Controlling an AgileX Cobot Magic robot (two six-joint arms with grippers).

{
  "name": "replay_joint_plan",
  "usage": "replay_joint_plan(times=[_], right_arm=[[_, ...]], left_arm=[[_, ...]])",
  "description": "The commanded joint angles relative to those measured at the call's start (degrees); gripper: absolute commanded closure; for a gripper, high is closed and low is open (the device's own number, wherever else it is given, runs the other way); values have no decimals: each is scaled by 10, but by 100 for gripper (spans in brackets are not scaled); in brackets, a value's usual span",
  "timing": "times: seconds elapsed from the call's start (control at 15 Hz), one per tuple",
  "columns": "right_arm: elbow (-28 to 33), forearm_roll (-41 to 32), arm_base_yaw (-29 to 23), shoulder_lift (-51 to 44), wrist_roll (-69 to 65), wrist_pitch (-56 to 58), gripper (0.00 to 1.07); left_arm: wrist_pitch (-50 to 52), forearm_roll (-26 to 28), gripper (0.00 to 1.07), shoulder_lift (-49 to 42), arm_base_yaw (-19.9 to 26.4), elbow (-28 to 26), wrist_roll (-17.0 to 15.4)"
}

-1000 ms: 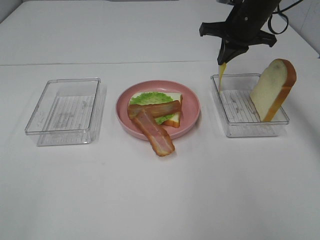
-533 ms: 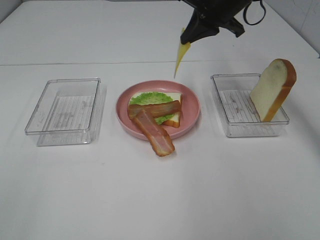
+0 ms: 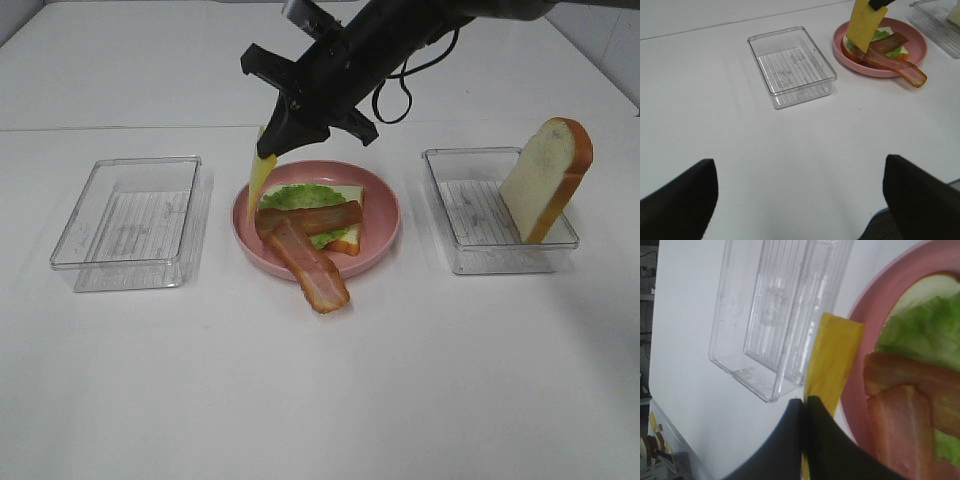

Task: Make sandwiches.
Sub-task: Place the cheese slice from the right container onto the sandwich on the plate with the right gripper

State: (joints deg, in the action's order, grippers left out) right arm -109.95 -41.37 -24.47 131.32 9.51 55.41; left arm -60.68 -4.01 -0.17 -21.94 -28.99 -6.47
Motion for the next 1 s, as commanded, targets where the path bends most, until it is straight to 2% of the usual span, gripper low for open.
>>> replay_joint_plan(times=[0.07, 0.2, 0.33, 0.4, 0.6, 0.67, 0.73, 1.0], right_arm=[[-2, 32, 8, 18, -30, -5, 107], [-2, 96, 10, 19, -71, -17, 107], [-2, 129, 10, 19, -104, -17, 107], [-2, 150, 10, 19, -117, -17, 100], [-2, 198, 10, 19, -142, -17, 51], [-2, 207, 10, 17, -142, -15, 40], [-2, 220, 10, 14, -142, -11, 36], [-2, 253, 10, -17, -142, -9, 36]], left_arm=[[5, 0, 22, 1, 2, 3, -1], [5, 0, 22, 1, 2, 3, -1], [5, 0, 22, 1, 2, 3, -1], [5, 0, 22, 1, 2, 3, -1], [5, 0, 22, 1, 2, 3, -1], [5, 0, 22, 1, 2, 3, -1], [5, 0, 22, 1, 2, 3, -1], [5, 0, 22, 1, 2, 3, -1]])
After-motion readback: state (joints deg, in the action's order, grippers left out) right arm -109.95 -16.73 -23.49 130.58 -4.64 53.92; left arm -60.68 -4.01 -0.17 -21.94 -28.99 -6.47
